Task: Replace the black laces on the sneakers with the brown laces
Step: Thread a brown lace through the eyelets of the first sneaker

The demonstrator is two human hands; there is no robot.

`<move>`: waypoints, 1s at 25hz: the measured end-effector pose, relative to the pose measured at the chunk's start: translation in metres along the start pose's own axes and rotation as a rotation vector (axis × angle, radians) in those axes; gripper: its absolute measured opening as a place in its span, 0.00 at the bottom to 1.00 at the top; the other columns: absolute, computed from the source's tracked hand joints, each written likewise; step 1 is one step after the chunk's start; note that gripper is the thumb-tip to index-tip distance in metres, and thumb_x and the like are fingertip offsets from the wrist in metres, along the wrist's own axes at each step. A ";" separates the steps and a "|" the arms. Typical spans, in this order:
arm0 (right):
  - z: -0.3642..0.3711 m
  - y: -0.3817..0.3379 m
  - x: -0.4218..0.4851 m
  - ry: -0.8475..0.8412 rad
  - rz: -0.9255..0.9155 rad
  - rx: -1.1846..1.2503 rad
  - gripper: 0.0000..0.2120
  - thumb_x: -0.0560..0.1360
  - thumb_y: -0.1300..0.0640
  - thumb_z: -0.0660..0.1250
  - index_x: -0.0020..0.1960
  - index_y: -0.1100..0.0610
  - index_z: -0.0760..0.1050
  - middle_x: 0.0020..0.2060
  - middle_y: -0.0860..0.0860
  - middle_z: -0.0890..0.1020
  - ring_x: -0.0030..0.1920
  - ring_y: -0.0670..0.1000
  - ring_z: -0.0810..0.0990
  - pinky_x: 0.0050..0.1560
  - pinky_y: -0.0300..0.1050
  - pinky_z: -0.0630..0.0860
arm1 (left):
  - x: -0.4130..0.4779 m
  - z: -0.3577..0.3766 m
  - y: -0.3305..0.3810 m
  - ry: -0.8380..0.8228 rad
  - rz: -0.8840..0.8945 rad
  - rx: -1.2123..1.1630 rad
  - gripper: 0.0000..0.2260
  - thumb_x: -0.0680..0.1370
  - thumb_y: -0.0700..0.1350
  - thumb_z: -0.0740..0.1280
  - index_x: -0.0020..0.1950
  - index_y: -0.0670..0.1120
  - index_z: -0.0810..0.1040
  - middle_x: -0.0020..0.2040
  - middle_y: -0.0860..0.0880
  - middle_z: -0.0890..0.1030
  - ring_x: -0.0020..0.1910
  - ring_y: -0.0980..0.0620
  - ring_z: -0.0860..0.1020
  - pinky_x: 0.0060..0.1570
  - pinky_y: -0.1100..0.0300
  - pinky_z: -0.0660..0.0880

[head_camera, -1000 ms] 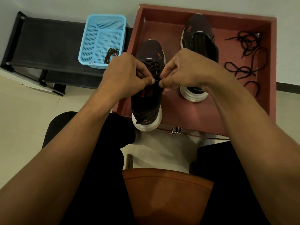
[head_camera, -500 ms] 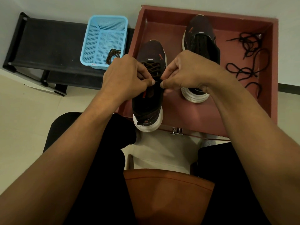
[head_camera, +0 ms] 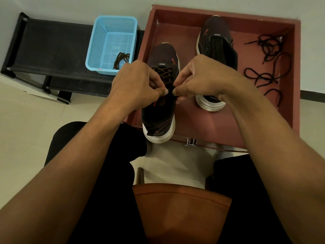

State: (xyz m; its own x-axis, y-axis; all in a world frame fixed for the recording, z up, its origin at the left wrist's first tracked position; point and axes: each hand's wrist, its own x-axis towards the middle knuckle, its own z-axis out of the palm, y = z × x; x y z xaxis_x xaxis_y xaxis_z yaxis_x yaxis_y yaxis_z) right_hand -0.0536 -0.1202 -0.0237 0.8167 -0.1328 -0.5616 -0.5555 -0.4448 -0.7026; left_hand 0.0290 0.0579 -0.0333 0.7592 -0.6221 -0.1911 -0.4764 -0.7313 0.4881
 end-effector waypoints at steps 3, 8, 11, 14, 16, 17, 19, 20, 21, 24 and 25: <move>0.001 0.000 0.001 -0.010 0.004 0.006 0.04 0.75 0.61 0.77 0.49 0.57 0.85 0.38 0.54 0.89 0.44 0.46 0.89 0.64 0.50 0.81 | 0.000 -0.002 -0.002 -0.024 0.010 0.005 0.05 0.73 0.55 0.79 0.40 0.58 0.85 0.31 0.61 0.78 0.35 0.65 0.77 0.42 0.62 0.73; 0.001 0.000 0.000 0.005 0.003 0.032 0.04 0.75 0.62 0.77 0.49 0.59 0.85 0.38 0.55 0.89 0.43 0.47 0.89 0.64 0.49 0.80 | 0.001 -0.003 -0.002 -0.071 0.028 0.006 0.05 0.73 0.54 0.79 0.40 0.58 0.85 0.31 0.60 0.80 0.34 0.65 0.78 0.41 0.61 0.74; 0.000 0.000 0.000 0.002 0.002 0.035 0.04 0.75 0.62 0.77 0.50 0.59 0.85 0.38 0.56 0.89 0.43 0.47 0.89 0.65 0.49 0.79 | 0.001 -0.003 -0.003 -0.050 0.028 0.005 0.04 0.74 0.55 0.79 0.42 0.56 0.87 0.31 0.60 0.79 0.34 0.65 0.77 0.37 0.65 0.70; 0.000 0.001 0.001 -0.007 -0.001 0.025 0.04 0.75 0.62 0.77 0.50 0.59 0.85 0.38 0.55 0.89 0.43 0.48 0.89 0.64 0.50 0.80 | 0.001 0.000 -0.002 -0.014 0.006 -0.002 0.05 0.73 0.55 0.79 0.43 0.55 0.87 0.29 0.60 0.77 0.33 0.65 0.76 0.36 0.65 0.69; 0.001 0.002 0.002 -0.003 -0.003 0.027 0.04 0.75 0.62 0.78 0.49 0.59 0.85 0.38 0.56 0.89 0.43 0.48 0.90 0.63 0.50 0.81 | 0.001 0.001 -0.002 -0.005 -0.005 -0.005 0.06 0.73 0.56 0.79 0.43 0.55 0.87 0.31 0.60 0.78 0.34 0.65 0.77 0.38 0.63 0.71; 0.001 0.002 0.002 -0.002 -0.004 0.029 0.04 0.75 0.62 0.78 0.49 0.59 0.85 0.38 0.56 0.89 0.43 0.49 0.90 0.63 0.50 0.82 | 0.001 0.001 -0.002 0.002 -0.011 -0.006 0.06 0.73 0.56 0.79 0.43 0.56 0.87 0.32 0.60 0.79 0.34 0.64 0.77 0.40 0.62 0.73; 0.001 0.002 0.002 -0.001 -0.007 0.032 0.04 0.75 0.62 0.78 0.48 0.58 0.85 0.38 0.56 0.89 0.43 0.48 0.90 0.63 0.51 0.81 | 0.000 0.001 -0.002 0.015 -0.025 -0.006 0.06 0.73 0.56 0.79 0.41 0.56 0.86 0.32 0.59 0.79 0.35 0.64 0.77 0.42 0.60 0.74; 0.001 0.002 0.002 0.000 -0.008 0.032 0.04 0.74 0.62 0.78 0.48 0.58 0.85 0.38 0.55 0.89 0.43 0.48 0.90 0.64 0.51 0.81 | 0.000 0.000 -0.002 0.017 -0.031 -0.008 0.06 0.73 0.56 0.79 0.41 0.56 0.86 0.31 0.59 0.79 0.35 0.64 0.77 0.42 0.60 0.74; 0.002 0.002 0.002 -0.001 -0.009 0.034 0.04 0.74 0.61 0.78 0.48 0.58 0.85 0.38 0.56 0.89 0.43 0.48 0.89 0.64 0.51 0.81 | 0.000 -0.001 -0.001 0.013 -0.036 -0.012 0.06 0.73 0.55 0.79 0.41 0.56 0.86 0.31 0.59 0.79 0.35 0.64 0.77 0.42 0.60 0.74; 0.001 0.003 0.003 0.000 -0.009 0.040 0.04 0.74 0.61 0.78 0.48 0.58 0.85 0.38 0.56 0.89 0.43 0.48 0.90 0.64 0.51 0.80 | -0.001 -0.001 0.002 0.000 -0.038 -0.007 0.06 0.73 0.55 0.79 0.40 0.57 0.86 0.32 0.59 0.79 0.36 0.64 0.78 0.44 0.60 0.77; 0.002 0.003 0.003 0.001 -0.007 0.042 0.04 0.74 0.61 0.78 0.48 0.58 0.85 0.38 0.56 0.89 0.43 0.48 0.90 0.64 0.51 0.80 | -0.001 0.000 0.003 -0.002 -0.034 0.000 0.06 0.73 0.55 0.80 0.40 0.57 0.86 0.32 0.59 0.79 0.36 0.63 0.78 0.44 0.59 0.78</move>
State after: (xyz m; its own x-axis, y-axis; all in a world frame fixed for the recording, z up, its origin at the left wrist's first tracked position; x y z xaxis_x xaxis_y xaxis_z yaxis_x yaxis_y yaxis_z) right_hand -0.0530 -0.1207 -0.0286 0.8207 -0.1305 -0.5563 -0.5558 -0.4081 -0.7243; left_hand 0.0269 0.0565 -0.0316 0.7742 -0.5974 -0.2091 -0.4502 -0.7520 0.4814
